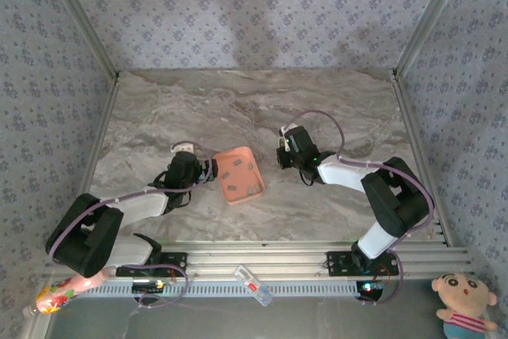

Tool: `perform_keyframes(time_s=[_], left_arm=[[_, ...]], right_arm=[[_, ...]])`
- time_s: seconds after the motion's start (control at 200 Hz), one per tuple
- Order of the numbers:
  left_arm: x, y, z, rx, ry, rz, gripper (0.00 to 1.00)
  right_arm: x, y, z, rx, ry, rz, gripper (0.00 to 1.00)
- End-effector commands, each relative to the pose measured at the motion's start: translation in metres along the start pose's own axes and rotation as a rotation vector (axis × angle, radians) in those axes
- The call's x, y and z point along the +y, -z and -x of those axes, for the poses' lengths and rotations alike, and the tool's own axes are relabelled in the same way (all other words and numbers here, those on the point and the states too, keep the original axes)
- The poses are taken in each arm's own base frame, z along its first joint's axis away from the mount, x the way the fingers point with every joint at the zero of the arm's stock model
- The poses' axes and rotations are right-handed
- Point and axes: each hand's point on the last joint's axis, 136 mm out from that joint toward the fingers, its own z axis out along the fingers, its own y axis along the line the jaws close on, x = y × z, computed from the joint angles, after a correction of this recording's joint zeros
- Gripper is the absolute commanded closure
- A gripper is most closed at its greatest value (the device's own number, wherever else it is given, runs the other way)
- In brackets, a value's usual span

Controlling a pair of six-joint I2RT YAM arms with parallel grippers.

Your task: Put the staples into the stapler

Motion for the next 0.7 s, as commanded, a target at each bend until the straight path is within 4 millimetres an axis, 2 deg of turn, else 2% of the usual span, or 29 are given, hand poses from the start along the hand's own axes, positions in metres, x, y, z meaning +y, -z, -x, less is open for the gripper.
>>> perform_keyframes(time_s=[0.0, 0.695], left_arm=[[-0.008, -0.002, 0.011, -0.020, 0.008, -0.028, 0.02], [-0.007, -0.003, 0.008, -0.012, -0.001, -0.030, 0.02]], right_arm=[[0.005, -0.001, 0.003, -0.010, -0.032, 0.012, 0.82], [0.001, -0.008, -0.019, 0.038, -0.035, -0.037, 0.83]])
